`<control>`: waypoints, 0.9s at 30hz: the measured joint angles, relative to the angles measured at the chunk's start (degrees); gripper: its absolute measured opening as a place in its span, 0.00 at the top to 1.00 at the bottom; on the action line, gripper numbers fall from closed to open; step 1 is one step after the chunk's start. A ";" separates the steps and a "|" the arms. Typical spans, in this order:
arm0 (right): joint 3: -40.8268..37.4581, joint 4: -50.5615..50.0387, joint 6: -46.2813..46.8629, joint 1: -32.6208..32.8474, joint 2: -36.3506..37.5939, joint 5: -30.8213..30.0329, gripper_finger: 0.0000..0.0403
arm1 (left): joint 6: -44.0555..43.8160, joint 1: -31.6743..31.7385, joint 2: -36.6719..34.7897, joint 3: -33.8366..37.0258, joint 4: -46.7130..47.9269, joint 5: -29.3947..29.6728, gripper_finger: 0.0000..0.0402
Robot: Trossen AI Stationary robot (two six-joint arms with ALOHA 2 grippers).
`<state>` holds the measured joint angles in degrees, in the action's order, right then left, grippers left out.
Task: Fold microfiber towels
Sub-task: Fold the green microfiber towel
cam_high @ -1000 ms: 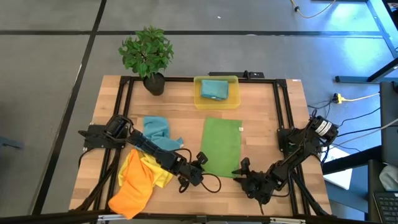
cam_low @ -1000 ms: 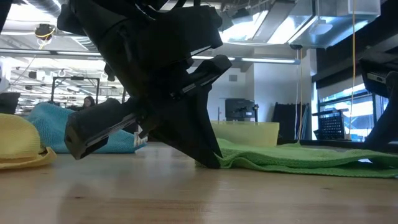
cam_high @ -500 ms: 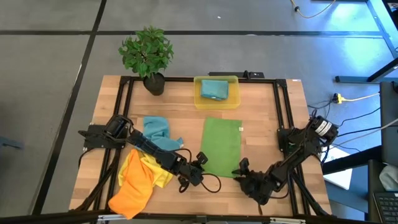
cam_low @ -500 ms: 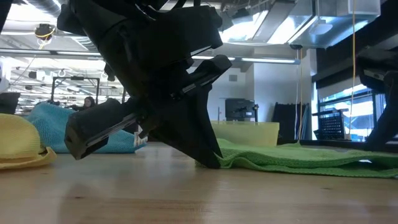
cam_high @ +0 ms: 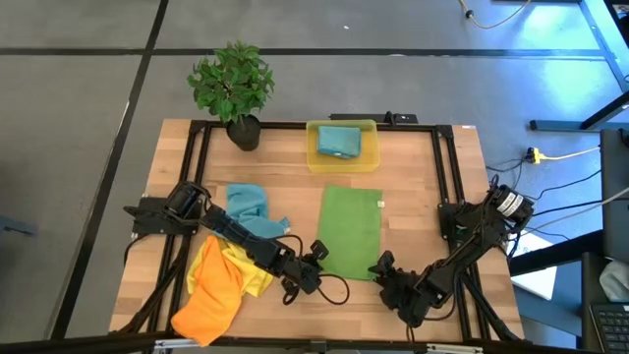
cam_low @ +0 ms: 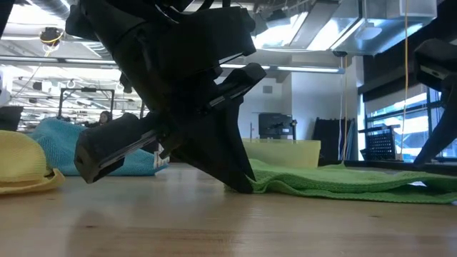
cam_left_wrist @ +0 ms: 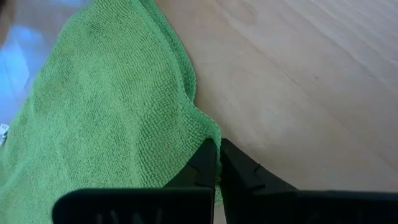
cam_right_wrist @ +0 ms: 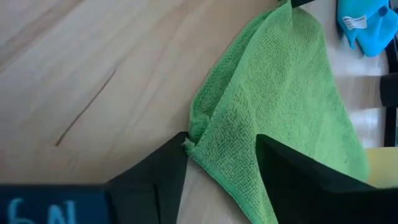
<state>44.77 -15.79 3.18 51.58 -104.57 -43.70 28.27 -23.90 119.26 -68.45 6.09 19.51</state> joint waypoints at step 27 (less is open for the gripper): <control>0.63 -2.12 12.15 0.16 -0.07 -0.55 0.99 | -4.41 -0.46 -0.96 0.00 0.42 1.01 1.00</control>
<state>45.40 -17.91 15.33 51.74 -104.64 -44.25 23.86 -24.37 118.31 -68.45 6.51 20.52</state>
